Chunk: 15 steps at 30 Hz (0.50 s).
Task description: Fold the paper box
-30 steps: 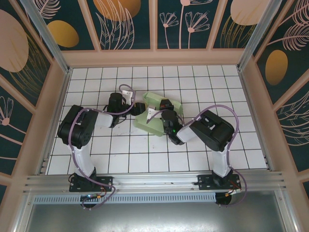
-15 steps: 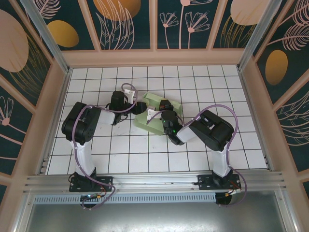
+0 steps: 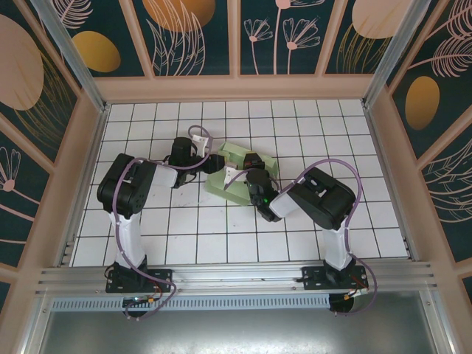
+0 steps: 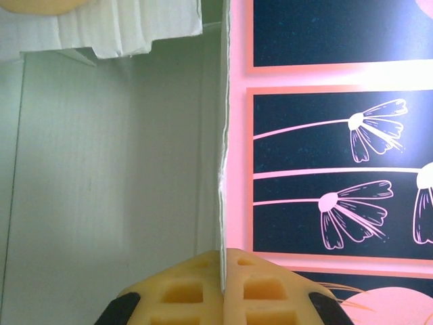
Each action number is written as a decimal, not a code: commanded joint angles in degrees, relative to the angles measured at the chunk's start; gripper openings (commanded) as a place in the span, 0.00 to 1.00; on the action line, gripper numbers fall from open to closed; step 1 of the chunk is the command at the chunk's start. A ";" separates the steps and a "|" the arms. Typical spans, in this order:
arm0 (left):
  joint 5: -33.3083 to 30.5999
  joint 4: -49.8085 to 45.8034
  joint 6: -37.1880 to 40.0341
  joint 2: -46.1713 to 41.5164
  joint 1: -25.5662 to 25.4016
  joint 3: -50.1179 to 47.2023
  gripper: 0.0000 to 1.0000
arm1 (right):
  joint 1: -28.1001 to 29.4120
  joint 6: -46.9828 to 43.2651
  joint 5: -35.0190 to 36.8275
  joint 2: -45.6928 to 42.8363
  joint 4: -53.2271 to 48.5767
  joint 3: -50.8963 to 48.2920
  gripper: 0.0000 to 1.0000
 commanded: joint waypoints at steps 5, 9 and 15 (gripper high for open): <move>1.94 0.88 1.48 1.11 -0.94 1.82 0.44 | 0.29 3.60 -0.65 0.77 -3.04 1.26 0.00; 1.01 0.69 1.61 1.02 -1.49 1.82 0.46 | 0.37 5.31 -0.71 0.36 -4.61 1.83 0.00; -1.60 -1.13 2.31 1.29 -1.56 3.79 0.46 | 0.29 7.42 -1.29 -0.62 -7.16 2.14 0.00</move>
